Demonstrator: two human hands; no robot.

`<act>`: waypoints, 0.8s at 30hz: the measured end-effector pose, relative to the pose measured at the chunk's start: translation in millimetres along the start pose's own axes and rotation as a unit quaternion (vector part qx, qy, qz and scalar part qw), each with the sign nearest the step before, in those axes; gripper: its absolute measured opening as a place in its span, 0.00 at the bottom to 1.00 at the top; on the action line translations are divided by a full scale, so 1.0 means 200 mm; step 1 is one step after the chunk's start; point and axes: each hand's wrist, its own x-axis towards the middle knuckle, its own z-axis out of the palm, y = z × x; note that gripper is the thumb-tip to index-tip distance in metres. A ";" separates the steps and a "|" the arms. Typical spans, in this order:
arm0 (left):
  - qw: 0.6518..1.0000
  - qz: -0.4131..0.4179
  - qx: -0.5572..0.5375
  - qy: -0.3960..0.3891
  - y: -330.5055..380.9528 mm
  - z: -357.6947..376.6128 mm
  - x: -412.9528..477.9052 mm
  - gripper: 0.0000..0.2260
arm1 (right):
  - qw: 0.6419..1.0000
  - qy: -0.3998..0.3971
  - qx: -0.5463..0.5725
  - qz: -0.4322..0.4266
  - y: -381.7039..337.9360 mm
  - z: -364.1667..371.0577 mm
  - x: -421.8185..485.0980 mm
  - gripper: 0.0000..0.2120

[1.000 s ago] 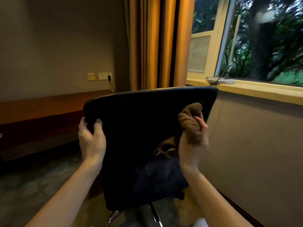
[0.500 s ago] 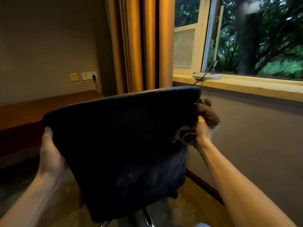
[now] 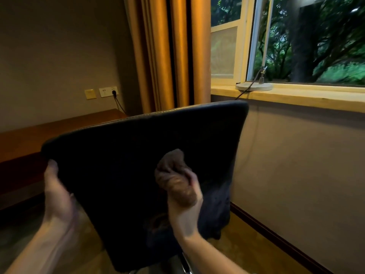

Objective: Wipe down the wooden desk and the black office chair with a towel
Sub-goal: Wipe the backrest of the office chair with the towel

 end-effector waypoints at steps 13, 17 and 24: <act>0.999 -0.016 -0.047 -0.013 0.10 0.01 -0.02 0.21 | 0.983 0.140 -0.060 0.099 -0.17 -0.28 0.83 0.25; 0.998 -0.016 -0.055 -0.028 0.06 -0.01 -0.04 0.24 | 0.969 0.196 -0.147 0.000 -0.25 0.11 0.38 0.28; 0.998 -0.043 -0.039 -0.019 0.08 0.04 -0.15 0.24 | 0.963 -0.117 -0.214 -0.115 -0.26 0.42 -0.18 0.29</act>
